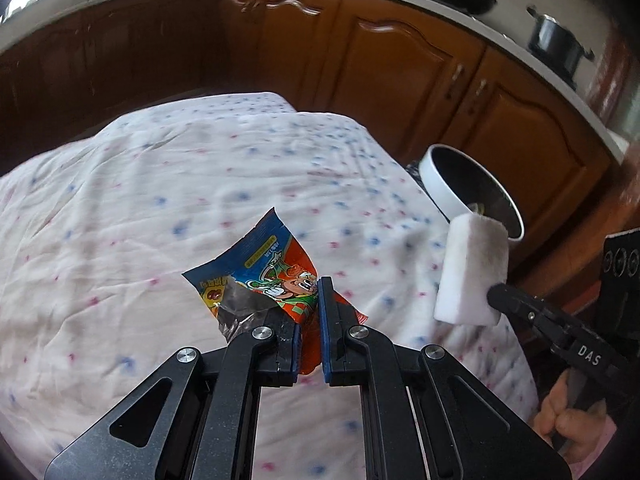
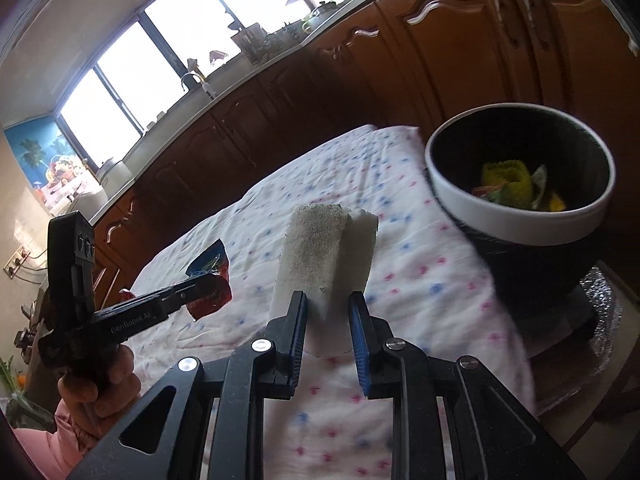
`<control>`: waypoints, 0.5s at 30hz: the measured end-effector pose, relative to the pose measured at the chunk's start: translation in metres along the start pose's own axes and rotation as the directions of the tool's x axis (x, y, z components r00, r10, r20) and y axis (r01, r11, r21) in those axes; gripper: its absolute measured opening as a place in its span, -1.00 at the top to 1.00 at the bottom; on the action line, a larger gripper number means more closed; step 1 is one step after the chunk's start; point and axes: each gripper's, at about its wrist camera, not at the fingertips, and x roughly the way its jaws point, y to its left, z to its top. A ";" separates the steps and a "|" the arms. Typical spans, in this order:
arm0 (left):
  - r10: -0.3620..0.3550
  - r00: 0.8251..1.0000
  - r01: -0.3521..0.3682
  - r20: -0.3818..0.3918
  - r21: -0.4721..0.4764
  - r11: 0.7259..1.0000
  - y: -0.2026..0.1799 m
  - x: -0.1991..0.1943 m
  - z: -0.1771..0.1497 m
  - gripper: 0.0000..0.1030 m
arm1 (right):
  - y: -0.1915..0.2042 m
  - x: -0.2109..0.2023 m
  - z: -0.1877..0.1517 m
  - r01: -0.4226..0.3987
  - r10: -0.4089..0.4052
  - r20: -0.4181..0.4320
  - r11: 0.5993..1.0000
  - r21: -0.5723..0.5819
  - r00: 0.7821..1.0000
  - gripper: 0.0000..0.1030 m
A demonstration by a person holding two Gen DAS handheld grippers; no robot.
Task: Collect trash
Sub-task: 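Carry the snack wrapper and foam block over the bin with both tools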
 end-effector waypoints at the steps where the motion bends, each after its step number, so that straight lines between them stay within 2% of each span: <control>1: 0.005 1.000 -0.005 0.000 0.014 1.000 -0.008 0.001 0.000 0.88 | -0.003 -0.003 0.001 0.007 -0.007 0.007 1.000 0.001 1.000 0.57; 15: 0.006 1.000 -0.007 0.004 0.106 0.994 -0.073 0.015 0.014 0.88 | -0.040 -0.037 0.012 0.050 -0.052 0.066 0.998 0.025 0.996 0.57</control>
